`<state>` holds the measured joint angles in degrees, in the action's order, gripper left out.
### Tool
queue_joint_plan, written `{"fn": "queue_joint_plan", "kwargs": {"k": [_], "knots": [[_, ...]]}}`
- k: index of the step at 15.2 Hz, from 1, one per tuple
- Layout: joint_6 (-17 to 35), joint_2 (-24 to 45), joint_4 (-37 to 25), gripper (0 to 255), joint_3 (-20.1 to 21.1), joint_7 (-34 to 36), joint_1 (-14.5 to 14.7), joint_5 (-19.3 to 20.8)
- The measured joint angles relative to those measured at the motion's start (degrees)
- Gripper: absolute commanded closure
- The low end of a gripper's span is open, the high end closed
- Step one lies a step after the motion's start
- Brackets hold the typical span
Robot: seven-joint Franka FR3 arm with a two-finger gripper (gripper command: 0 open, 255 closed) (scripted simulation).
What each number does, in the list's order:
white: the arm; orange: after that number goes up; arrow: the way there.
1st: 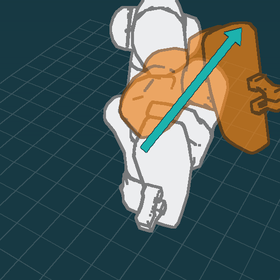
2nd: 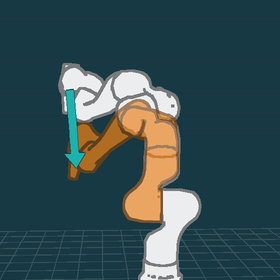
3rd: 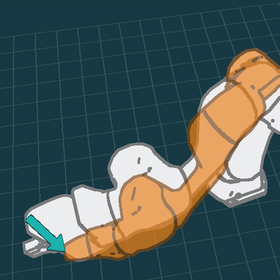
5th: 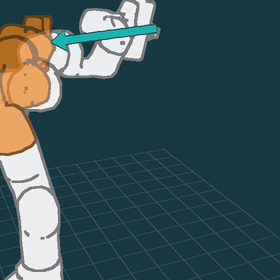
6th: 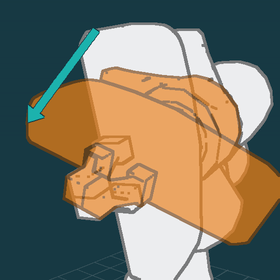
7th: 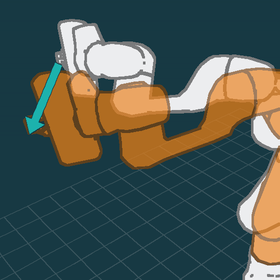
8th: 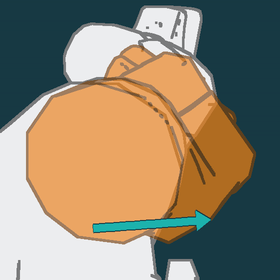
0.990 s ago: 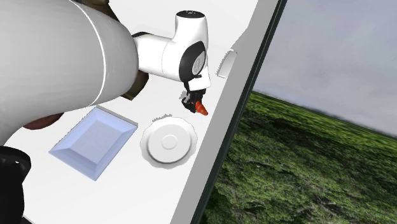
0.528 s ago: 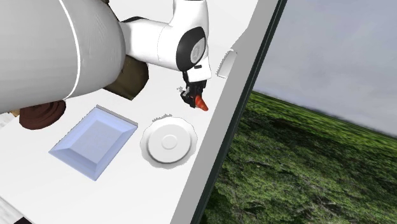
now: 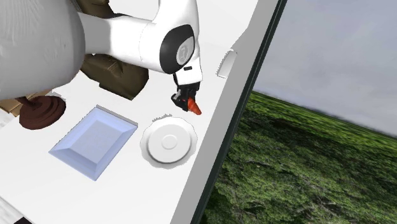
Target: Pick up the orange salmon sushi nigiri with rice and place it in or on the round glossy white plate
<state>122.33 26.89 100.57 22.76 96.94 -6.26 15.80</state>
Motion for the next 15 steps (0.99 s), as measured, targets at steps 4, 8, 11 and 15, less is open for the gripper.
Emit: {"fn": "queue_joint_plan", "kwargs": {"k": [4,8,11,15], "knots": [[4.8,-8.6,12.7,255,1.2,-1.1,-2.8,-2.5],[9.2,-16.7,24.4,255,2.4,-2.5,-4.6,-5.7],[11.6,-19.8,29.6,255,2.6,-3.3,-5.2,-7.0],[14.3,-18.3,30.9,255,2.3,-2.2,-5.1,-5.7]]}}
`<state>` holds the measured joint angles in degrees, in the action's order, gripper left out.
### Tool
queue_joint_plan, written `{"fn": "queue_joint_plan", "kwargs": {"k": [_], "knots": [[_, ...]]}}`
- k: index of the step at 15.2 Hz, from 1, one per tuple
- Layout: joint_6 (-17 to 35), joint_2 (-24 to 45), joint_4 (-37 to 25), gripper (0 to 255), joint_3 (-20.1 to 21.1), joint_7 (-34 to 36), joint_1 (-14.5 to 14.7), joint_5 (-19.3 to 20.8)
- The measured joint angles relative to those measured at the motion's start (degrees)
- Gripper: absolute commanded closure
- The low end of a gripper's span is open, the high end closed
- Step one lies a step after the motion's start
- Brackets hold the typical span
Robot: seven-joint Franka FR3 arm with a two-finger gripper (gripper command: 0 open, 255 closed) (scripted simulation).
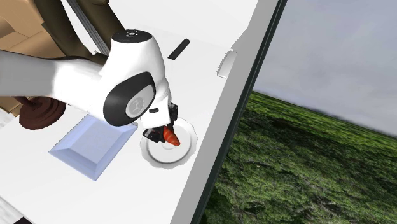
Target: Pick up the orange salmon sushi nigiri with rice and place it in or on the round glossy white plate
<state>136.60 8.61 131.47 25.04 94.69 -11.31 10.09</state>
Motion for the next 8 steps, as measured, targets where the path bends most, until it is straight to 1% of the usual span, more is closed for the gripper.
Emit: {"fn": "queue_joint_plan", "kwargs": {"k": [8], "knots": [[4.6,4.6,0.7,255,-1.2,2.7,0.7,3.7]]}}
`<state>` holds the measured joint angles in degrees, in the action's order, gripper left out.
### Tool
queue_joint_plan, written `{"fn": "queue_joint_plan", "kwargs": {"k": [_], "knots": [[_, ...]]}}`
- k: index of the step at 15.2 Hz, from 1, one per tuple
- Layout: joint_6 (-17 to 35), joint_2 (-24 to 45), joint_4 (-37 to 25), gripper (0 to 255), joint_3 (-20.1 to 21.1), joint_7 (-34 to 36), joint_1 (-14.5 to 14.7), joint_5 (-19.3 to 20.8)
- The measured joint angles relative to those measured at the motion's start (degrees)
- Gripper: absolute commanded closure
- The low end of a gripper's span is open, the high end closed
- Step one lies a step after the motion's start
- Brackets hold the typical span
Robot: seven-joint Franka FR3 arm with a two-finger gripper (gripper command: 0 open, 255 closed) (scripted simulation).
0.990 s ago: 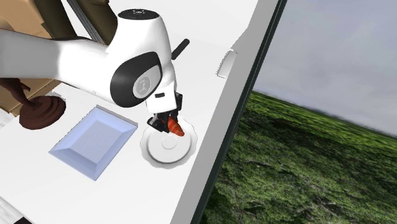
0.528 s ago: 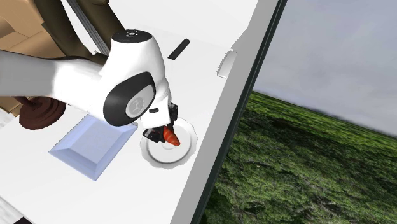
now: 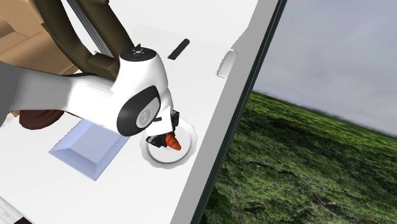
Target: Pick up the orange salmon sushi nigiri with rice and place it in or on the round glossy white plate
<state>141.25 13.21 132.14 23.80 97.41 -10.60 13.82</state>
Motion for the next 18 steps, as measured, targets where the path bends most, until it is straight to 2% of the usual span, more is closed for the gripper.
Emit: {"fn": "queue_joint_plan", "kwargs": {"k": [5,6,12,18], "knots": [[0.3,0.3,0.0,255,-0.1,0.2,0.1,0.2],[0.3,0.3,0.0,0,-0.1,0.2,0.1,0.3],[0.3,0.3,0.0,0,-0.1,0.2,0.1,0.3],[-5.7,-5.4,-1.1,0,1.6,-3.0,-0.8,-4.3]]}}
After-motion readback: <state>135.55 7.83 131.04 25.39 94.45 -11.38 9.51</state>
